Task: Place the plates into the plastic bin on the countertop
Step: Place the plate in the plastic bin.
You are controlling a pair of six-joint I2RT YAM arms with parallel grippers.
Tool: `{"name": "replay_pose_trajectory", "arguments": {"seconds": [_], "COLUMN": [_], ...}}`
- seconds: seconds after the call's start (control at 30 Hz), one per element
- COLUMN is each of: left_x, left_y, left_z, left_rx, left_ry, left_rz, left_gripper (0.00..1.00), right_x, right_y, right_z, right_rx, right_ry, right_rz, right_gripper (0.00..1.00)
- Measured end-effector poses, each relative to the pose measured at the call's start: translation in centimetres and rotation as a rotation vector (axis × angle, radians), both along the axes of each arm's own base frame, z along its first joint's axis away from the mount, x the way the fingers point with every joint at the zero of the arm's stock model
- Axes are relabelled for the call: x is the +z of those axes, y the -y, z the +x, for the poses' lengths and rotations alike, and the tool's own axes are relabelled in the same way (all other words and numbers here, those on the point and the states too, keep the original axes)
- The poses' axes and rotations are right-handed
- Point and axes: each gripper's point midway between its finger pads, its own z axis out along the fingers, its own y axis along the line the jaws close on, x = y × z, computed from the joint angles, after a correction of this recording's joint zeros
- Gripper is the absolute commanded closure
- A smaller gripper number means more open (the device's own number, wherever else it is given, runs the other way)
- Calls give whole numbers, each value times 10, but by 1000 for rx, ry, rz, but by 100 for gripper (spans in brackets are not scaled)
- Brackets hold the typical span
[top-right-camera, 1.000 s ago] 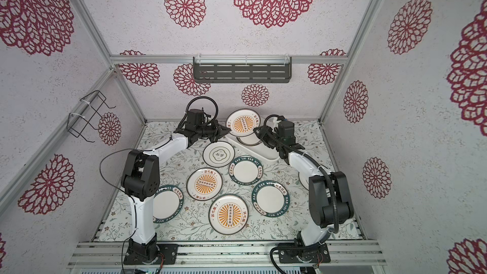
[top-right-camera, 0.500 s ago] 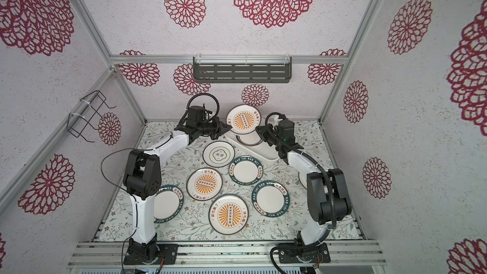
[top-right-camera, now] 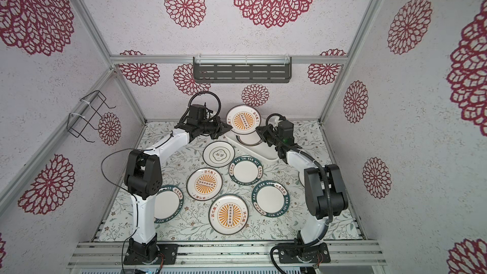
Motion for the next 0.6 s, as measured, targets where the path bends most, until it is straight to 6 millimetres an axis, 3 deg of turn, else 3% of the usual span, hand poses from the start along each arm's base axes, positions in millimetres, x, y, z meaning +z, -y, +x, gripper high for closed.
{"name": "replay_pose_trajectory", "arguments": {"seconds": [0.2, 0.27, 0.37, 0.4, 0.5, 0.53, 0.57, 0.6], "left_x": [-2, -2, -2, -1, 4, 5, 6, 7], "left_y": [6, 8, 10, 11, 13, 13, 14, 13], "left_z": [-6, -8, -10, -11, -11, -11, -12, -12], "left_rx": [-23, -32, -43, -47, -60, -64, -65, -64], "left_ry": [-8, -7, -3, -2, 11, 18, 22, 32], "left_rz": [2, 2, 6, 2, -11, -11, -10, 0], "left_gripper": [94, 94, 82, 76, 38, 19, 6, 3], "right_x": [-4, -5, -4, -4, -7, -11, -15, -19], "right_y": [-2, -2, -2, -2, 0, 1, 2, 3], "right_z": [4, 4, 5, 5, 5, 4, 3, 3], "right_rx": [2, 1, -7, -7, -19, -24, -29, -35], "right_ry": [-3, -8, -15, -20, -32, -40, -51, -63], "right_rz": [9, 12, 31, 37, 37, 34, 29, 25], "right_gripper": [87, 92, 99, 100, 100, 100, 100, 100]}}
